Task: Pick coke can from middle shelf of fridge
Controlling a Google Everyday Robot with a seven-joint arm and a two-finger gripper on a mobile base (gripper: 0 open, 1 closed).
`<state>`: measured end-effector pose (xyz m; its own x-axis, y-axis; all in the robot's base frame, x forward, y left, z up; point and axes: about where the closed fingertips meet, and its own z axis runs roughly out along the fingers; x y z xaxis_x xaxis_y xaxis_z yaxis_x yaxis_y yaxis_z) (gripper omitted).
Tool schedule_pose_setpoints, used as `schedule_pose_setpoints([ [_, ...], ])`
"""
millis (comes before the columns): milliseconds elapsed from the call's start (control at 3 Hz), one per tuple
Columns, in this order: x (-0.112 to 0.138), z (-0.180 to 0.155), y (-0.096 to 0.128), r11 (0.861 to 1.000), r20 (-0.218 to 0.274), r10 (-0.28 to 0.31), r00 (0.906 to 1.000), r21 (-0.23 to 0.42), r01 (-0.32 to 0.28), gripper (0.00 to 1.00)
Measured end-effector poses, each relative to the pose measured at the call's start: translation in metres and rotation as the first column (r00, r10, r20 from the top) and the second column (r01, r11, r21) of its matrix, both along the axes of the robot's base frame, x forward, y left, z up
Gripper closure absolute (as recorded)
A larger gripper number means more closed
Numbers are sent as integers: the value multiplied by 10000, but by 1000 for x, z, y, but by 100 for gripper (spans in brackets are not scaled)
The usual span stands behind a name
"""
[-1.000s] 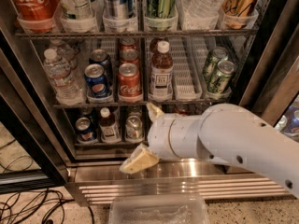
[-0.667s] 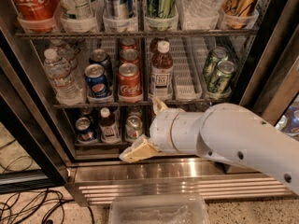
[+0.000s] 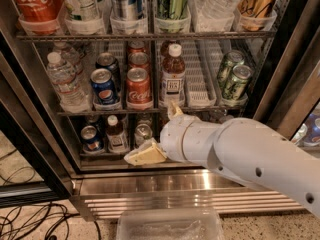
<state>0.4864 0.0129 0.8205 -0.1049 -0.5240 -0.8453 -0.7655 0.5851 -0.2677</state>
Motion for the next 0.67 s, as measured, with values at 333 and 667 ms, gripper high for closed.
schedule_pose_setpoints([
  [333,10,2,7,9998,585,-192,9981,2,192,0],
  [667,27,4,17,9984,1494,-559,9872,189,536,0],
])
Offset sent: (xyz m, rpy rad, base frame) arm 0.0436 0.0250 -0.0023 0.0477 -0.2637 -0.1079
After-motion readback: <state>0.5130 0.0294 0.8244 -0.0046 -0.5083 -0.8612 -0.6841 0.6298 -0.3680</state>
